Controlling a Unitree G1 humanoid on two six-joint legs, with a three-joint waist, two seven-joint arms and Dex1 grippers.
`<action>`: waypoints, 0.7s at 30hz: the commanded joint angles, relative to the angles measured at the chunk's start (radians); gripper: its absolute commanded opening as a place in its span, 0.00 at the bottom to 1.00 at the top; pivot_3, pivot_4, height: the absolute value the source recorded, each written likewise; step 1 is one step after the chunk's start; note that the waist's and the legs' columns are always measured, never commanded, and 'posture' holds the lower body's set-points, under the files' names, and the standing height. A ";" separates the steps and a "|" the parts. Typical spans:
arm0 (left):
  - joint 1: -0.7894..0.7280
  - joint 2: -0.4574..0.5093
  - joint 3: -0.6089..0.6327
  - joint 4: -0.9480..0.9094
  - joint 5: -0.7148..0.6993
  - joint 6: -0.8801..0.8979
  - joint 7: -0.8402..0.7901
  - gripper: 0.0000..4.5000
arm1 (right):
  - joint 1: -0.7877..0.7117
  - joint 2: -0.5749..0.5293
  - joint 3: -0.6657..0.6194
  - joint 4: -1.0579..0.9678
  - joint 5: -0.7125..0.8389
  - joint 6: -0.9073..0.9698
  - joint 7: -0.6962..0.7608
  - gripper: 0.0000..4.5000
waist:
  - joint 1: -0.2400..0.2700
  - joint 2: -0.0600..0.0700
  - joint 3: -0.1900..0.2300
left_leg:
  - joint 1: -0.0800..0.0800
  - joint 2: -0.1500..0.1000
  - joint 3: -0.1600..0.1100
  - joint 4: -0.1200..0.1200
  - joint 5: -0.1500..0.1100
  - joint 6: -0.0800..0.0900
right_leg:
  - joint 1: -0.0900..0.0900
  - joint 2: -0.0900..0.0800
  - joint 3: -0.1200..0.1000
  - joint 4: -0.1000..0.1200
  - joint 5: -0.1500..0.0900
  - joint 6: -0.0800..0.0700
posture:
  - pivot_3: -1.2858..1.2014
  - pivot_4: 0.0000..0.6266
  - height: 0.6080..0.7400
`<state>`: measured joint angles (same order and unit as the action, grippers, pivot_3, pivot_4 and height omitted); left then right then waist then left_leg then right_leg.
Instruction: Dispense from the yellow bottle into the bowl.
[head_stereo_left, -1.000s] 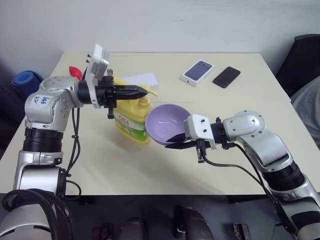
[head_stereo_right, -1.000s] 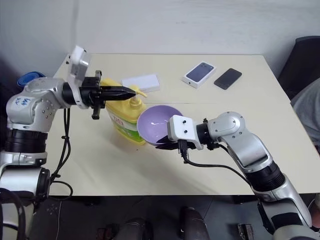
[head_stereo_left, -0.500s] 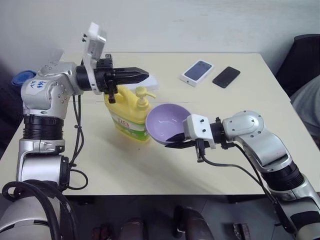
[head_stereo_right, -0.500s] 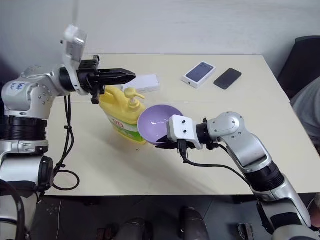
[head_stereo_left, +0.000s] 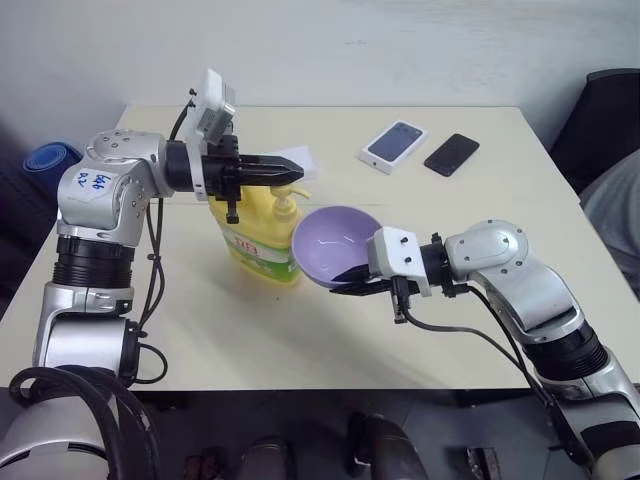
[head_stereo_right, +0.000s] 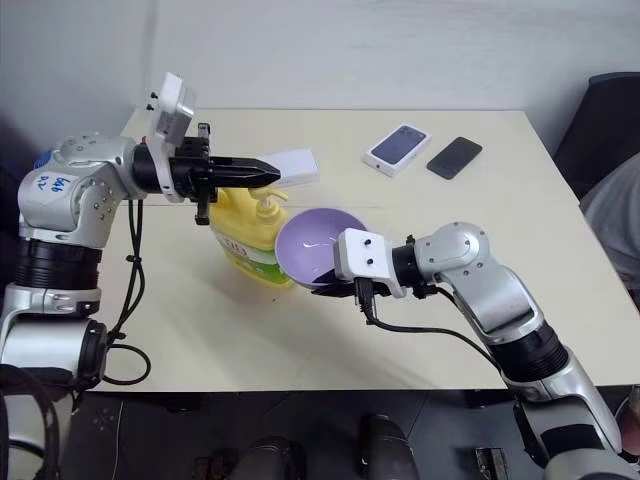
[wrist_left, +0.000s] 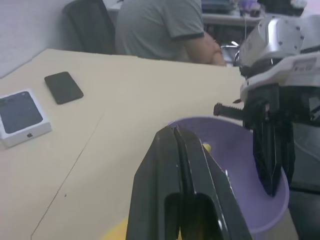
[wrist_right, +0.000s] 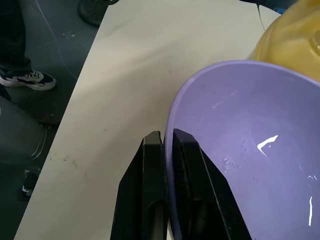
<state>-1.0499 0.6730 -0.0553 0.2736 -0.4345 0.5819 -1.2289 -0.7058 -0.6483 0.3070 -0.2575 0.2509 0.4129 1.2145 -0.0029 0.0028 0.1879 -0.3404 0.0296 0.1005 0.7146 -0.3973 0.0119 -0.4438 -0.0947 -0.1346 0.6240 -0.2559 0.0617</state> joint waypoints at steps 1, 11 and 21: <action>0.046 -0.004 -0.066 0.023 0.070 0.020 0.020 0.00 | -0.036 0.007 -0.021 -0.010 0.005 -0.024 -0.001 0.00 | 0.000 0.000 0.000 | 0.000 0.000 0.000 0.000 0.000 0.000 | 0.000 0.000 0.000 0.000 0.000 0.000 | 0.52 0.24 1.00; 0.112 -0.009 -0.094 0.026 0.074 0.065 0.027 0.00 | -0.050 0.007 -0.017 -0.012 0.002 -0.033 0.005 0.00 | 0.000 0.001 -0.003 | 0.005 0.001 0.002 0.000 0.000 0.000 | 0.002 -0.001 0.003 0.002 0.000 0.000 | 0.52 0.24 1.00; 0.086 -0.075 0.080 0.015 -0.066 0.018 0.034 0.00 | -0.024 -0.013 -0.035 -0.014 0.006 -0.031 0.003 0.00 | 0.000 0.001 -0.008 | 0.005 0.002 0.002 0.000 0.000 0.000 | 0.003 -0.001 0.003 0.002 0.000 0.000 | 0.52 0.24 1.00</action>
<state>-0.9769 0.6145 0.0111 0.2686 -0.4672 0.5859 -1.1922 -0.7259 -0.6546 0.3051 -0.2425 0.2445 0.3957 1.2188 -0.0028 0.0035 0.1794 -0.3356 0.0311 0.1020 0.7145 -0.3974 0.0121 -0.4411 -0.0959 -0.1318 0.6262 -0.2561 0.0613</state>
